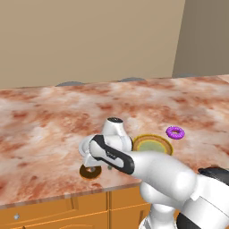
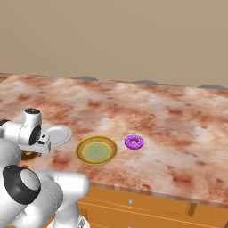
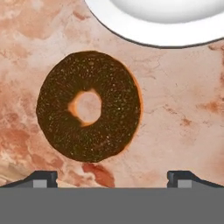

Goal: Place the pastries on the plates.

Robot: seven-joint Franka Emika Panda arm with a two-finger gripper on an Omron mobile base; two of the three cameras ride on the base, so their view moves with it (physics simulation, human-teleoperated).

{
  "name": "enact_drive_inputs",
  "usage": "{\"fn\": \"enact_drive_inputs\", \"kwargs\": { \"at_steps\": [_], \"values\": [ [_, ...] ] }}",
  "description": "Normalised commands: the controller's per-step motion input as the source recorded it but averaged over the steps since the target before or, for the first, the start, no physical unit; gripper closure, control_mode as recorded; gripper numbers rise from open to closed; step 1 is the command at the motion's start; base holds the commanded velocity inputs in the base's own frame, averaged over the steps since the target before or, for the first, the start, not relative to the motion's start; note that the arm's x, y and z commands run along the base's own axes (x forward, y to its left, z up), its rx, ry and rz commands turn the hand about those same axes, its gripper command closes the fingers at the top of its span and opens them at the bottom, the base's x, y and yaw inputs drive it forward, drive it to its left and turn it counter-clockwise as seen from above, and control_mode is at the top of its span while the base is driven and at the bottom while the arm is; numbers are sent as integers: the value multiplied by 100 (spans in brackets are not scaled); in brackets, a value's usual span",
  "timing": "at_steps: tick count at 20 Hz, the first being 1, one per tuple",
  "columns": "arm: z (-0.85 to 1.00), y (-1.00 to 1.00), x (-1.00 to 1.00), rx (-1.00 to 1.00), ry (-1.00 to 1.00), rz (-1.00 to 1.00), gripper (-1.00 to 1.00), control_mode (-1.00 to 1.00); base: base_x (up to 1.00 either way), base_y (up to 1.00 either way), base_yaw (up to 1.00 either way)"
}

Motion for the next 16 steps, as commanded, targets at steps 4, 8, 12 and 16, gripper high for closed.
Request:
{"fn": "enact_drive_inputs", "kwargs": {
  "at_steps": [4, 8, 12, 16],
  "values": [
    [0, 0, 0, 0, 0, 0, -100, -100, 0, 0, 0],
    [0, 0, 13, 0, 0, 0, -100, -100, 0, 0, 0],
    [-7, 0, 19, 0, -1, 0, -100, -100, 0, 0, 0],
    [-14, 0, 9, 0, -4, 0, -100, -100, 0, 0, 0]
  ]
}}
